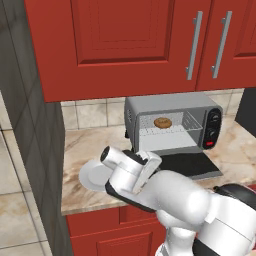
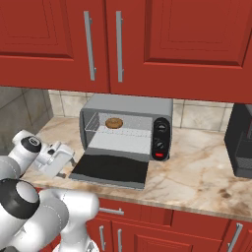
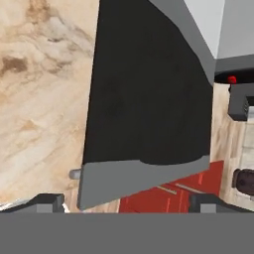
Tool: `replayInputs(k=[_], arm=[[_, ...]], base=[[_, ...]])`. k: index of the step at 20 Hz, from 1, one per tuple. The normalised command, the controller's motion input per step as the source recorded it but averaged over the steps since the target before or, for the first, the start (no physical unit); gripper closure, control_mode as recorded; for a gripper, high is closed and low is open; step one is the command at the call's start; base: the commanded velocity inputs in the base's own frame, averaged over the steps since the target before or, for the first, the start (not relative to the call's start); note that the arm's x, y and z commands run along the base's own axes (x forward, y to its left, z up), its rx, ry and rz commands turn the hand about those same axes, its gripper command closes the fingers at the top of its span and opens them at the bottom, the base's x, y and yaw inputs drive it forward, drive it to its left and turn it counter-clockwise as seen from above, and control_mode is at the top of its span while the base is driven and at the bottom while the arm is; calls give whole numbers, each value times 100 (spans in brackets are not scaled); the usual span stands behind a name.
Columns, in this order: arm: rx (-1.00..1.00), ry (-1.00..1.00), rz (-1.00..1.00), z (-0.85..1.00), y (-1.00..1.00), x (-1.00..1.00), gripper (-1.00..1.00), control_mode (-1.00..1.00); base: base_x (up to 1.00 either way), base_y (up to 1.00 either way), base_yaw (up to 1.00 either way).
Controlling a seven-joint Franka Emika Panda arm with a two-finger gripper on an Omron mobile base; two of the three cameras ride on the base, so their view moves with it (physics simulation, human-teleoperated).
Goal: Pick up the bagel from the plate, place it on the toaster oven rack, close the door, and set the timer.
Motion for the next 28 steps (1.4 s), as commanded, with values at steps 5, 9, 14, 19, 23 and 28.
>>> replayInputs(k=[5,9,14,19,23,28], arm=[[-5,-2,-6,-12,-11,15,-100,-100],[-6,-2,-4,-7,-18,11,-100,-100],[-8,-3,-2,0,-23,0,-100,-100],[-13,-2,0,0,-10,2,-100,-100],[-16,0,0,17,-3,11,-100,-100],[-17,0,1,33,-10,25,-100,-100]], base=[[0,0,0],[0,0,0],[0,0,0],[0,0,0],[0,0,0],[0,0,0]])
